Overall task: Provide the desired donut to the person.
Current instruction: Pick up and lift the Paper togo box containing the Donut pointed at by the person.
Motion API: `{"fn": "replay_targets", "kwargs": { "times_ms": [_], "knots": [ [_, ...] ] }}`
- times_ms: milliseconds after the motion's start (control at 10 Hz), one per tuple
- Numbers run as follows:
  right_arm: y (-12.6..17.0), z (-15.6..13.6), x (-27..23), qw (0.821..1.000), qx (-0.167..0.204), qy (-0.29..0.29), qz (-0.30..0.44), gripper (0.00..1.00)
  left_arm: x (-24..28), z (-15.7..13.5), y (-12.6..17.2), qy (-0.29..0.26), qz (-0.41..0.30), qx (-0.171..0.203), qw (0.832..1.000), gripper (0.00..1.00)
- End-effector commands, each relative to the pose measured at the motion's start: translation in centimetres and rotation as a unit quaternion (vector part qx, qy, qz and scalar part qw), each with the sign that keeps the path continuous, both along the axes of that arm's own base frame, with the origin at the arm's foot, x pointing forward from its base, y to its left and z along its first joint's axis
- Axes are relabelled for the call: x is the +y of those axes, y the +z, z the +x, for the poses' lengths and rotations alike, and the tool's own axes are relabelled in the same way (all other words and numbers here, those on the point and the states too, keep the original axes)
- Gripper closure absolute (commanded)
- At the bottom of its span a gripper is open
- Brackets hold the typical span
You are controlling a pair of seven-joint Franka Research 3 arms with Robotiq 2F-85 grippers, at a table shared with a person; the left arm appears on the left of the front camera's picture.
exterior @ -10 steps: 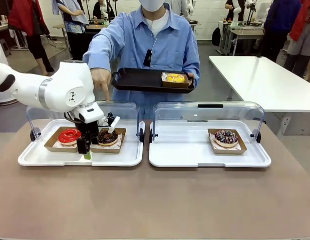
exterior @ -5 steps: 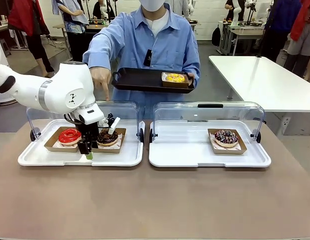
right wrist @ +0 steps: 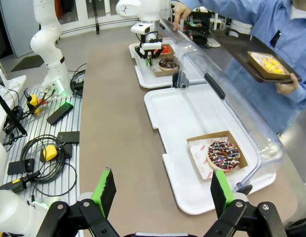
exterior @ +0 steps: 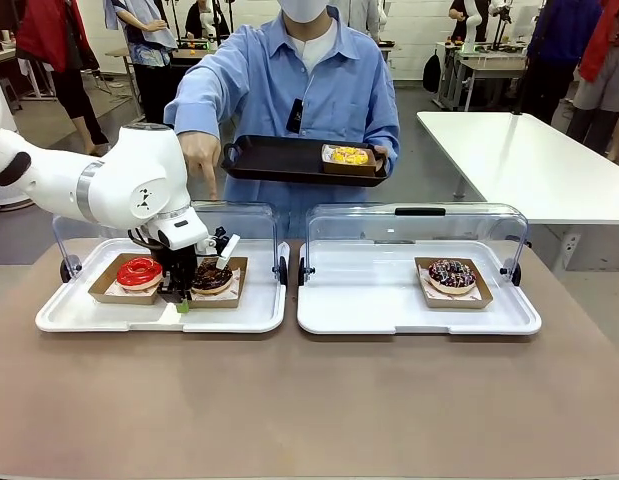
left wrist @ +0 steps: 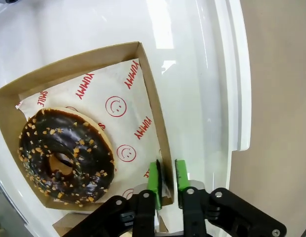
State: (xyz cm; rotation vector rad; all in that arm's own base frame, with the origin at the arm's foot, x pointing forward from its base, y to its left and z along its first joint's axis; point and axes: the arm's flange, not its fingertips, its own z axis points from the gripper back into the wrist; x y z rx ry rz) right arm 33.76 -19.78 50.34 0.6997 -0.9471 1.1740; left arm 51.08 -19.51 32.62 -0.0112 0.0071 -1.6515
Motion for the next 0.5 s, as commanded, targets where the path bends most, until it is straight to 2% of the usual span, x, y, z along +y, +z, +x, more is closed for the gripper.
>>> {"fn": "replay_targets", "kwargs": {
  "times_ms": [0,200,400],
  "knots": [
    [-0.1,-0.1,-0.2,1.0,-0.001,0.006,0.0,0.0,0.0,-0.3,-0.2,0.008,0.01,-0.013,1.0,1.0],
    [-0.1,-0.1,-0.2,1.0,-0.001,0.006,0.0,0.0,0.1,-0.6,0.1,-0.004,0.014,-0.022,1.0,1.0],
    [-0.1,-0.1,-0.2,1.0,-0.001,0.006,0.0,0.0,0.2,-1.8,1.6,-0.014,0.024,-0.034,0.999,1.0]
  ]
}}
